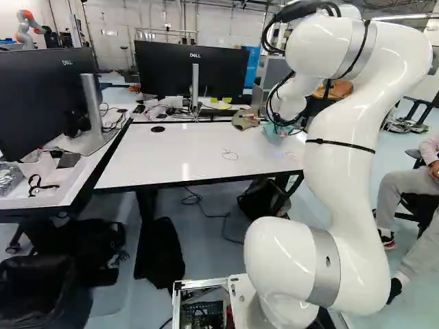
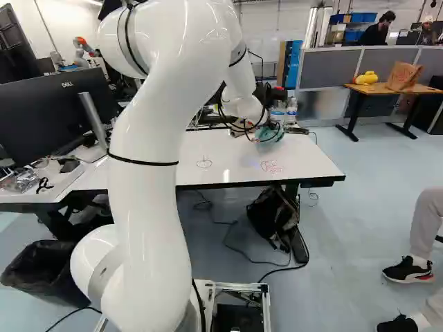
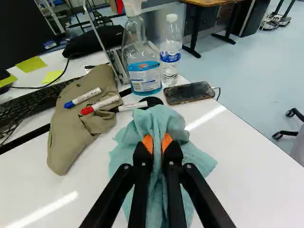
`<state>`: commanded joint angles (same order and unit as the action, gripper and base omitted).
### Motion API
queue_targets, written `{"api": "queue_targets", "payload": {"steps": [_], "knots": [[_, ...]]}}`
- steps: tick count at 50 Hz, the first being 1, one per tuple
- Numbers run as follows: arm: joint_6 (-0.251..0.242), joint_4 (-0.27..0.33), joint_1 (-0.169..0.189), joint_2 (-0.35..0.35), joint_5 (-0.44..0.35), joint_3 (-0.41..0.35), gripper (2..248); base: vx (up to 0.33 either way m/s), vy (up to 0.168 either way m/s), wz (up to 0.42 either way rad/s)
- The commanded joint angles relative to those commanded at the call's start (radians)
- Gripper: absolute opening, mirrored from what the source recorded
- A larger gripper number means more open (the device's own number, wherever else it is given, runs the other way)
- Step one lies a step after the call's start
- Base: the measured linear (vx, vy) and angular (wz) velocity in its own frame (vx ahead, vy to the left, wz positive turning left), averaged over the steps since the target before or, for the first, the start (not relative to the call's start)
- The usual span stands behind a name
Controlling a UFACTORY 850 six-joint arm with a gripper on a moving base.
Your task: Clean the table with the green towel
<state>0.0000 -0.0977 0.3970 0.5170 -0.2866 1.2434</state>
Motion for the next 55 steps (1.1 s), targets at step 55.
{"api": "queue_targets", "payload": {"steps": [55], "knots": [[0.0, 0.0, 0.05, -0.216, 0.0, -0.242, 41, 0.0, 0.0, 0.0]]}}
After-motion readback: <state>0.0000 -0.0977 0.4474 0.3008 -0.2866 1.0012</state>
